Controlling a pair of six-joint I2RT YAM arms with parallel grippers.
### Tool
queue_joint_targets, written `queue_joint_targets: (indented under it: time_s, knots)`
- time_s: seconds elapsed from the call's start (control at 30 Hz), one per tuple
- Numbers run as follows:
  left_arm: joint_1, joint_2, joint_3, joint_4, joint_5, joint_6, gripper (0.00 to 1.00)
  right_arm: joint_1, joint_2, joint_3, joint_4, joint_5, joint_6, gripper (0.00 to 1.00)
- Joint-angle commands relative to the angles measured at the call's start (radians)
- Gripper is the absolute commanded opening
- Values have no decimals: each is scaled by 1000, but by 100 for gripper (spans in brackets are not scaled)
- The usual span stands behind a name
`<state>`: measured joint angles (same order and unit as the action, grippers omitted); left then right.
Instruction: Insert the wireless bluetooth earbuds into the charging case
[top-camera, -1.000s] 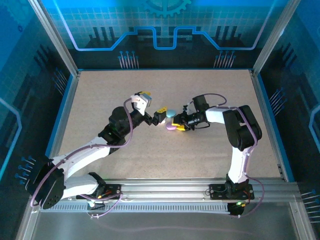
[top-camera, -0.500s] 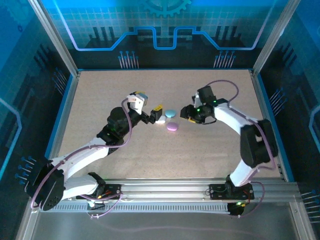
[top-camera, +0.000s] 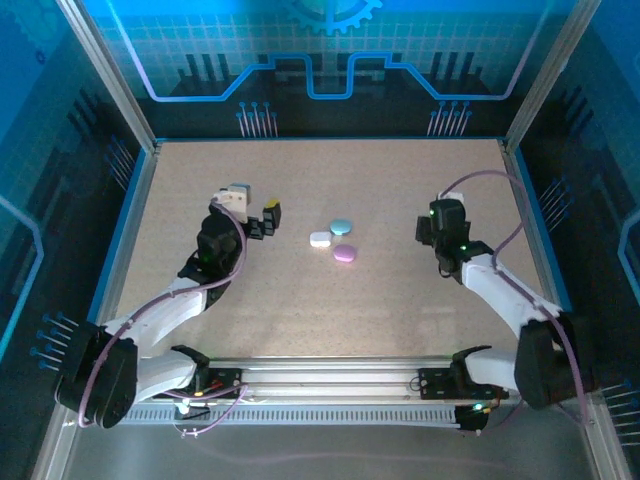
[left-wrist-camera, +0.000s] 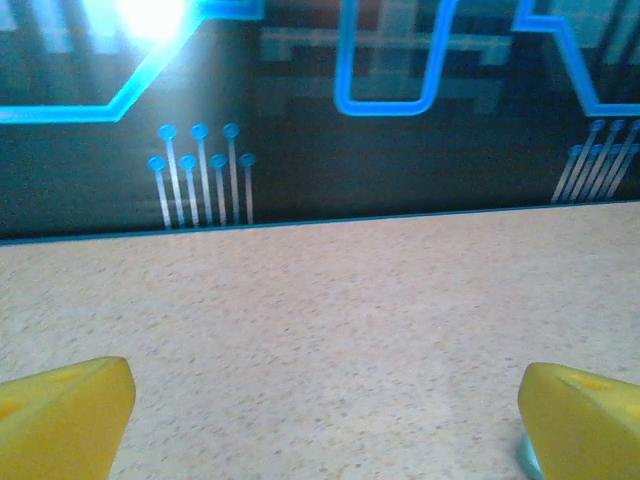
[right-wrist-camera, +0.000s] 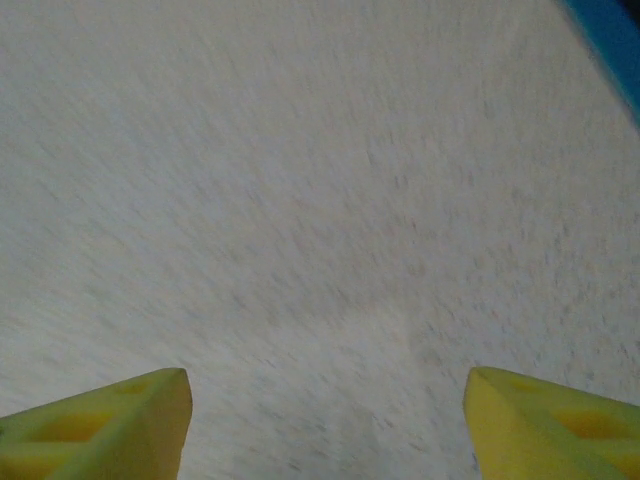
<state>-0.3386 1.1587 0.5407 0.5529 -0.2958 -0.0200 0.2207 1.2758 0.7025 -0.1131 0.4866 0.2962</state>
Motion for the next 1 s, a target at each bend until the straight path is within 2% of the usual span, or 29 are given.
queue_joint_targets:
  time_s: [0.0,0.17,0.27,0.37,0.47,0.53,0.57,0.63,0.67,0.83,0.87,0.97]
  knots:
    - [39,12,-27,-25,-65,-15,99,-29,68,-60,243,-32,-164,73]
    - [97,44,-66,4,-118,10,99,-58,166,-117,508,-187,-286,72]
    - [125,68,-79,18,-132,21,99,-70,199,-128,608,-297,-369,71]
    - [143,117,-114,127,-116,45,99,-118,219,-140,633,-376,-336,69]
    - [160,128,-100,121,-66,50,99,-196,203,-217,755,-516,-299,69]
    - [170,144,-79,105,-52,48,99,-193,235,-282,903,-505,-300,71]
    - [178,150,-69,94,-45,46,99,-186,225,-279,870,-491,-301,73]
    - [184,160,-61,93,-46,49,99,-170,228,-271,863,-460,-309,84]
    - [185,159,-63,97,-67,51,99,-169,229,-267,863,-455,-309,100]
    - [185,170,-57,43,-232,66,99,-167,228,-269,862,-451,-309,100]
    - [188,184,-65,55,-236,74,99,-166,229,-269,865,-451,-310,100]
    - [217,234,-125,204,-91,62,99,-167,229,-268,862,-454,-309,100]
